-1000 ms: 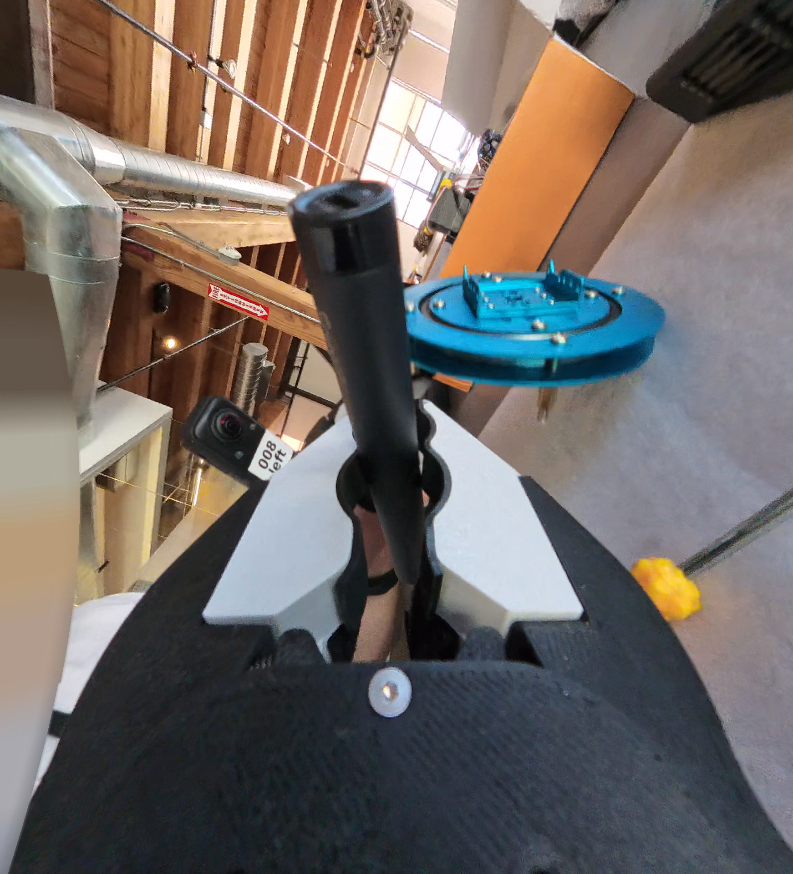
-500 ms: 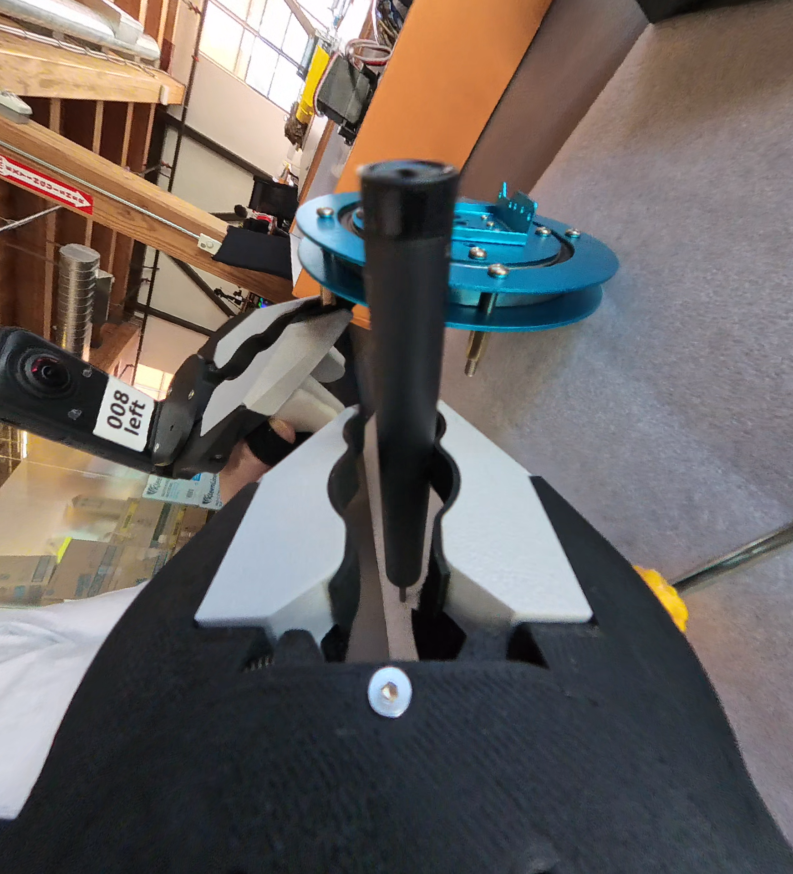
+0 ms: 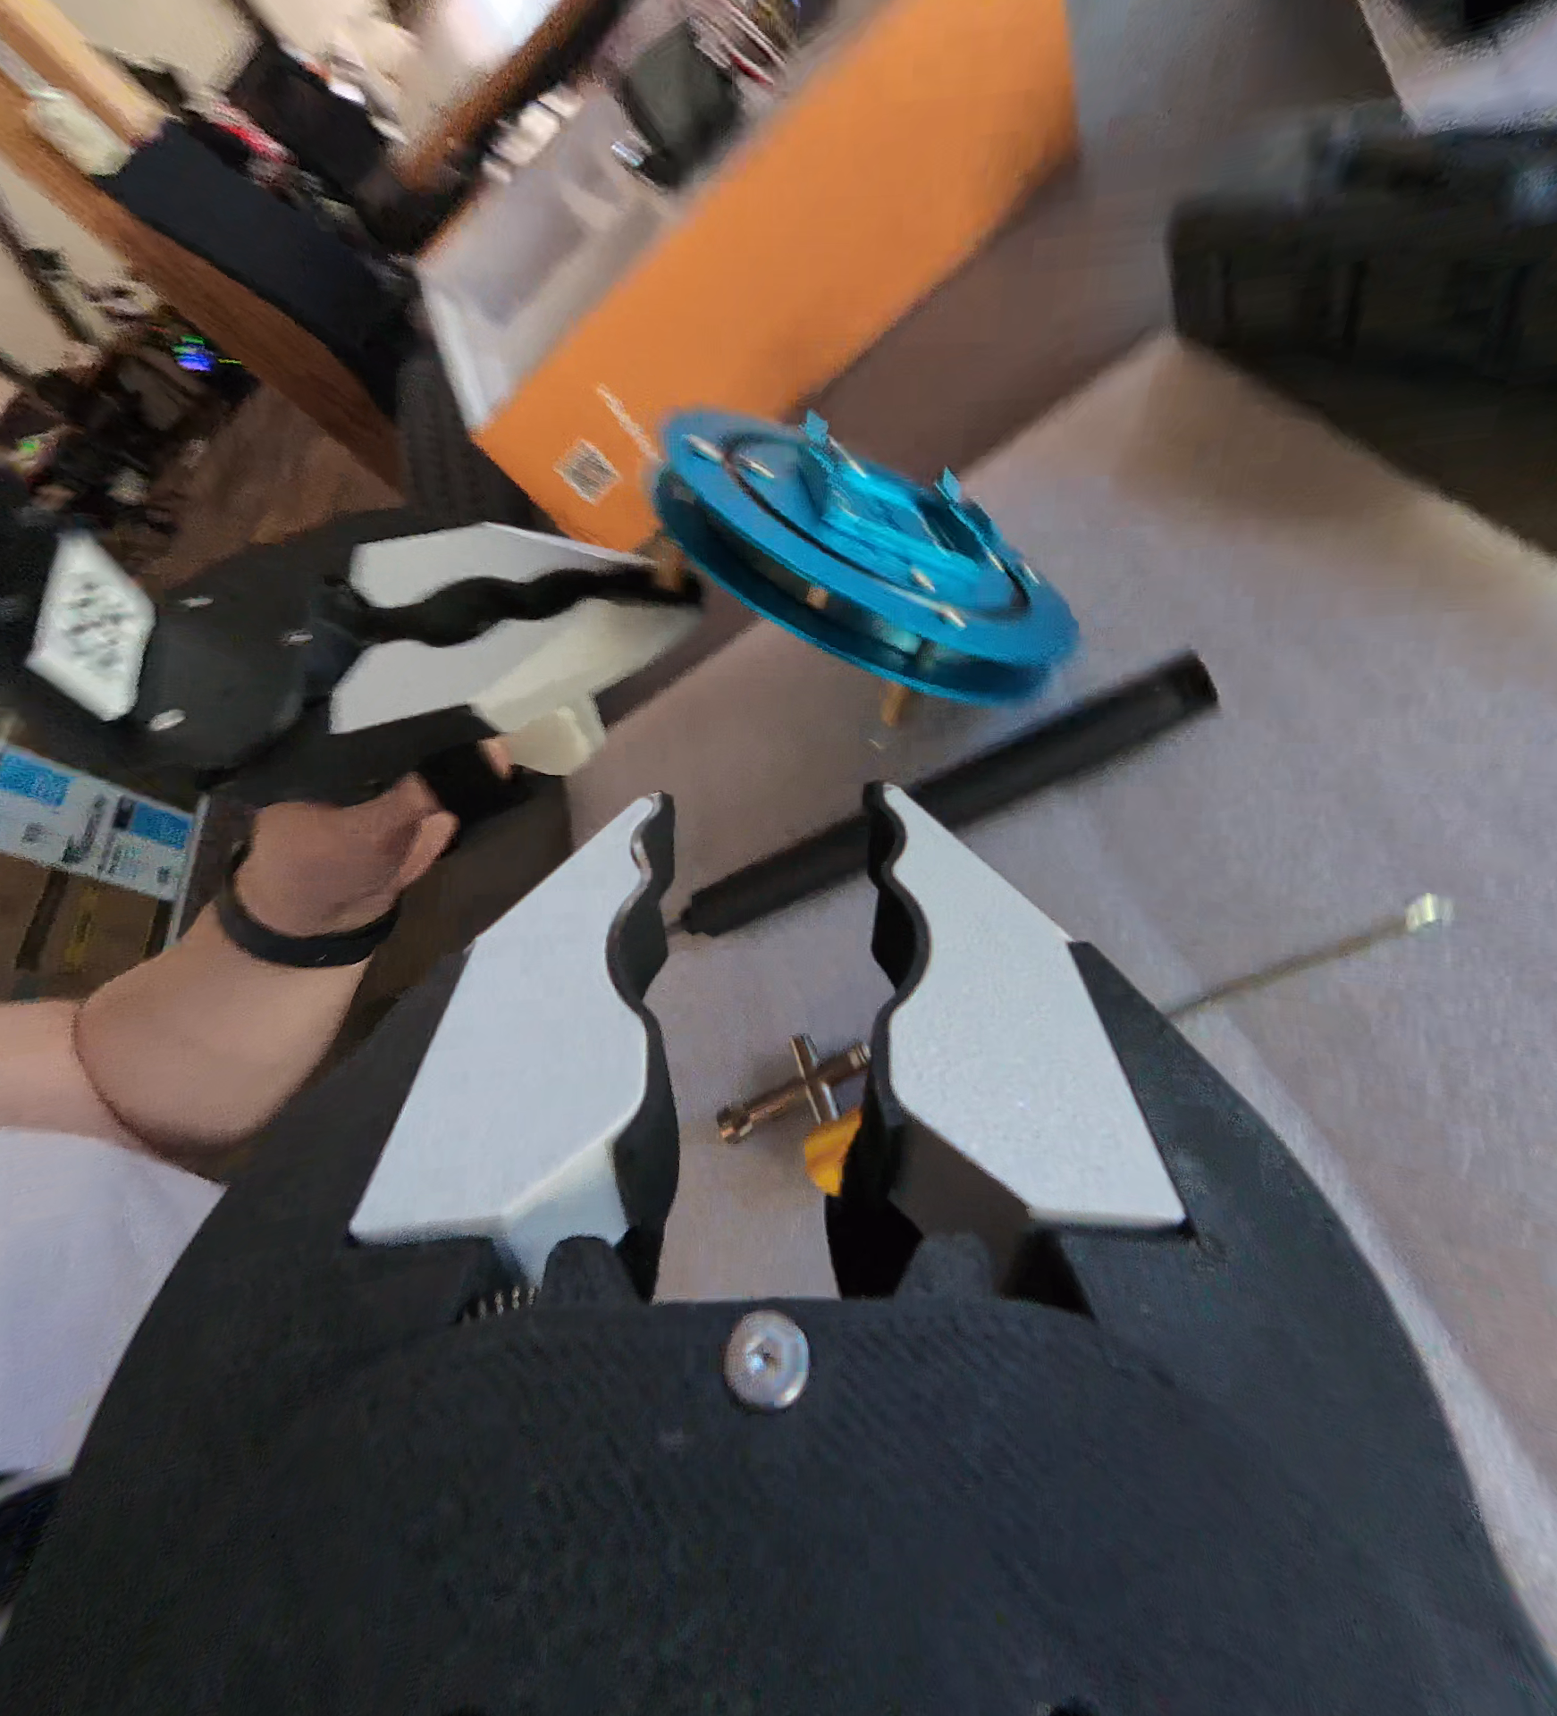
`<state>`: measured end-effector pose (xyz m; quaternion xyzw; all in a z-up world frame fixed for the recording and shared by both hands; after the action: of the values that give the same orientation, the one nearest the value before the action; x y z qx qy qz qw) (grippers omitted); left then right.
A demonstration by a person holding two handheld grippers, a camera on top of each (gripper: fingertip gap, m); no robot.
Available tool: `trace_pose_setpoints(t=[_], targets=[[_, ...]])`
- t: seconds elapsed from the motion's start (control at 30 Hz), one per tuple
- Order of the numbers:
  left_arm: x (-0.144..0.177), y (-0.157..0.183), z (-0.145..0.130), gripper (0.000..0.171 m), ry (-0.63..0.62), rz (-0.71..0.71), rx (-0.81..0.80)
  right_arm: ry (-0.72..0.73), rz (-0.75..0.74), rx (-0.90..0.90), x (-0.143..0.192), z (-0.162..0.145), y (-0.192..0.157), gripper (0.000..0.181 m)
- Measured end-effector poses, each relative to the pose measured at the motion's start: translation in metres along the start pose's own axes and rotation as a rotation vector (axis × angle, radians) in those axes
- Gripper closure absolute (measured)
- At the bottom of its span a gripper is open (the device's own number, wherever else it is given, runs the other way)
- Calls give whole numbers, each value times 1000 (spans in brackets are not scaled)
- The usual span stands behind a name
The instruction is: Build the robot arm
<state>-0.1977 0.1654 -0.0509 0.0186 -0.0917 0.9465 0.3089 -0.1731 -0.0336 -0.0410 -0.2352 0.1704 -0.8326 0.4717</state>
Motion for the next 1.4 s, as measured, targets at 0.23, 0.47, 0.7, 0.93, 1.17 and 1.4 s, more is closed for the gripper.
trace_pose_setpoints(t=[0.23,0.47,0.7,0.93,1.17,1.4], targets=[[-4,0,3,168,-1,-23,-37,167,128,764,-8,16,-15,128],[-11,5,10,168,-11,-48,-99,20,-60,1144,-49,19,-11,166],[4,-24,20,138,13,-137,-80,-36,162,1012,-48,39,9,169],[-20,-50,21,122,-54,-265,-374,-88,281,1008,-47,47,21,168],[-54,-56,27,152,-67,-534,-330,-81,315,1032,-47,52,29,168],[-44,-55,40,158,-173,-546,-138,-264,421,884,-56,77,23,167]])
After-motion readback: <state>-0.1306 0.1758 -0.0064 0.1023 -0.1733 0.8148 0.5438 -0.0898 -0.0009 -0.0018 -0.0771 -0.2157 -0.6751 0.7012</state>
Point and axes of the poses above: each gripper's, where its closed fingertips meet, x back along the fingers, z out of its top, y = z × x across the jaws, the point moved 10 cm from there along x, back along the fingers, and after that the axes turned 13 degrees about y, right-handed, at the moved point
